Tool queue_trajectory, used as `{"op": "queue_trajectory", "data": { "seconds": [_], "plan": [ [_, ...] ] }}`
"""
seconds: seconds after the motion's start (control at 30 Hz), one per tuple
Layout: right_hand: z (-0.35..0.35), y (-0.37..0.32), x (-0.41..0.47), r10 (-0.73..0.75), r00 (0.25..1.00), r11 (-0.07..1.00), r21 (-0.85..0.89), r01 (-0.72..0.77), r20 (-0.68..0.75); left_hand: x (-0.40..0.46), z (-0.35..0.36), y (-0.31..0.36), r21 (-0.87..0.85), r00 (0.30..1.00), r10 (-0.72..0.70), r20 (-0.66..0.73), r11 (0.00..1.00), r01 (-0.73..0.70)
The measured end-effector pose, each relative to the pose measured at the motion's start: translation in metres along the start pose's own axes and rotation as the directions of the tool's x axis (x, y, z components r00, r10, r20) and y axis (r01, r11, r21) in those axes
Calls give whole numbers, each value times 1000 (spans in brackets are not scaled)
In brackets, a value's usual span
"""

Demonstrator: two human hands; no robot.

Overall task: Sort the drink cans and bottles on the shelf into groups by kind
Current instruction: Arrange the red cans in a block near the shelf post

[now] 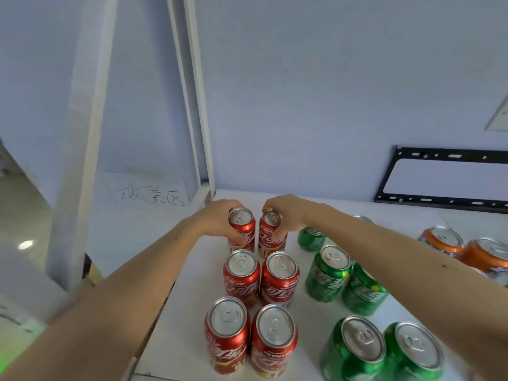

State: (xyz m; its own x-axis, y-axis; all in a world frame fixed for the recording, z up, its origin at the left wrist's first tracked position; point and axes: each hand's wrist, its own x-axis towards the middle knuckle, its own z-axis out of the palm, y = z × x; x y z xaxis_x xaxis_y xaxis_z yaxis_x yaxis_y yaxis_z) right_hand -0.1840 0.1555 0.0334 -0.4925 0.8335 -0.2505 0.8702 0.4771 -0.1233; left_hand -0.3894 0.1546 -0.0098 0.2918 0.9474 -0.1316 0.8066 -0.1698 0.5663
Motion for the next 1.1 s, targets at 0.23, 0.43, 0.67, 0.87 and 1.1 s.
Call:
{"op": "queue_trajectory", "data": {
  "seconds": [0.23, 0.43, 0.67, 0.87, 1.1],
  "plan": [
    [3, 7, -11, -34, 999, 999, 10, 34, 24, -2, 9, 12, 63, 998, 57, 41, 996, -60],
    [7, 5, -11, -31, 999, 999, 19, 30, 12, -1, 8, 15, 83, 995, 67, 70, 994, -72],
    [8, 2, -17, -5, 1000, 999, 40, 5, 3, 1, 8, 11, 94, 995, 75, 72, 992, -82],
    [11, -3, -16, 38, 999, 999, 29, -38, -2, 6, 7, 12, 100, 995, 63, 79, 992, -71],
    [-5, -1, -40, 92, 994, 980, 183, -80, -58, 0, -3, 20, 11, 989, 7, 147, 1000, -9]
  ]
}}
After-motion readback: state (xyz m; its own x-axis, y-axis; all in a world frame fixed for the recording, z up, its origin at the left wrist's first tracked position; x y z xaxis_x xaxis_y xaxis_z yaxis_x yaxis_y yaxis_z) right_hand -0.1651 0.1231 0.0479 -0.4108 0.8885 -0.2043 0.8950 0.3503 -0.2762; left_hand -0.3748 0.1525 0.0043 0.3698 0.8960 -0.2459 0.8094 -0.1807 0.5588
